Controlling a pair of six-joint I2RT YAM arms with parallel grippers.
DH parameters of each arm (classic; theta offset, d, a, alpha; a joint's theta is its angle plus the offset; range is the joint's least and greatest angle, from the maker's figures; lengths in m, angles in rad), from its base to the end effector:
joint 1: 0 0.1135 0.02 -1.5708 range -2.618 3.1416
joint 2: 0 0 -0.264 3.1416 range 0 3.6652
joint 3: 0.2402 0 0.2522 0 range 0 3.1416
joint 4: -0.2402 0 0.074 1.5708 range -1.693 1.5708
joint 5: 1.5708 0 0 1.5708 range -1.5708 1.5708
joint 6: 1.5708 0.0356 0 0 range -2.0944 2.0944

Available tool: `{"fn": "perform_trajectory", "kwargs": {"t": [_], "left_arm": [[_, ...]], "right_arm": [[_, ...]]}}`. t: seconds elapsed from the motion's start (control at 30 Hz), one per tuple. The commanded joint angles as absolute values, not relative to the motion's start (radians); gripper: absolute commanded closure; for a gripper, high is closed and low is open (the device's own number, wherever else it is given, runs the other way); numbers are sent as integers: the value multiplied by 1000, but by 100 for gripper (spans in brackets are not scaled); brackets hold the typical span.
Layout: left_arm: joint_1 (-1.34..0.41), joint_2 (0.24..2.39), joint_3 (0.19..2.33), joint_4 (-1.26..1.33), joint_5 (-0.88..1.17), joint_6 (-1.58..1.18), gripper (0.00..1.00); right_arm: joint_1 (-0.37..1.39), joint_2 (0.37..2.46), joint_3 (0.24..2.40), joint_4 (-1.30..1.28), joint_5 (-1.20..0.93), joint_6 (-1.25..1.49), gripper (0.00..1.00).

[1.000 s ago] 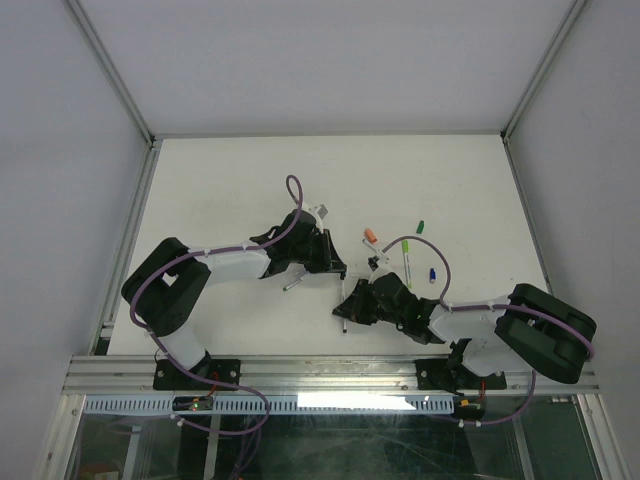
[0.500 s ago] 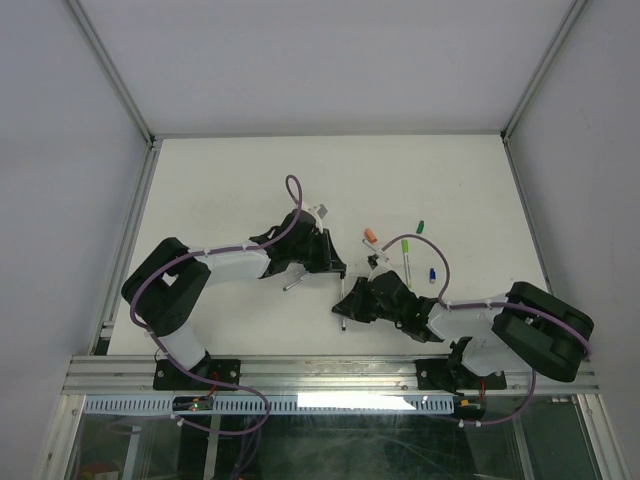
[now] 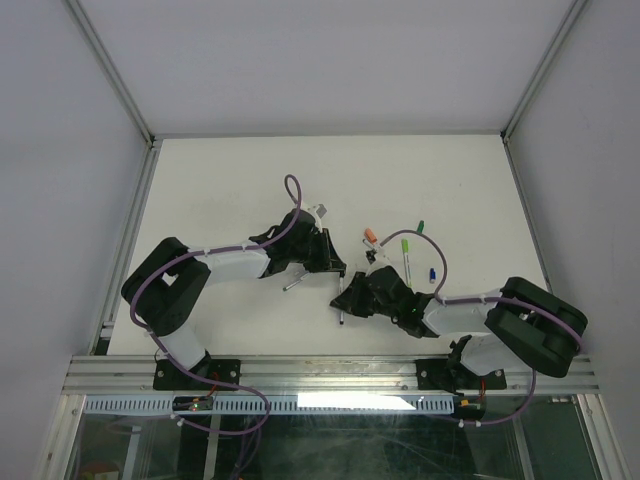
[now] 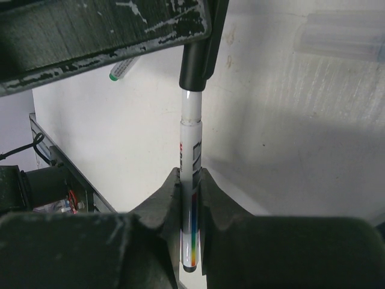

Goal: Insert the pens into the pen caps
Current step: Insert the pen cap onto the pen.

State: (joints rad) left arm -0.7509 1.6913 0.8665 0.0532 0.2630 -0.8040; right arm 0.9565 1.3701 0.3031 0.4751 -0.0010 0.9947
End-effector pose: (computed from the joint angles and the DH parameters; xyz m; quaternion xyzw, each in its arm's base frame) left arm 0.2421 -0.2386 0.1608 0.0268 0.9143 -0.3566 0.1901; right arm 0.1320 0.1873 0.1255 0.0166 0.8824 0.3895 0.2632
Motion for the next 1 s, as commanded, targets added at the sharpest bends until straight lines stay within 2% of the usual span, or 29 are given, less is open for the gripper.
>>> {"fn": "perform_trajectory", "kwargs": {"t": [0.0,0.3,0.57,0.97], "left_arm": [[-748,1681,863,92,272,-815,100],[-748,1678,859,93,270,-819,100],[-747,1669,856,93,262,-819,82],[-747,1647,859,80,240,-826,65]], "right_arm": [[948,1370,340,524,62,973,100],[936,1387,347,516,80,976,100],[933,1410,349,544,47,968,100],[934,1404,328,554,37,972,100]]}}
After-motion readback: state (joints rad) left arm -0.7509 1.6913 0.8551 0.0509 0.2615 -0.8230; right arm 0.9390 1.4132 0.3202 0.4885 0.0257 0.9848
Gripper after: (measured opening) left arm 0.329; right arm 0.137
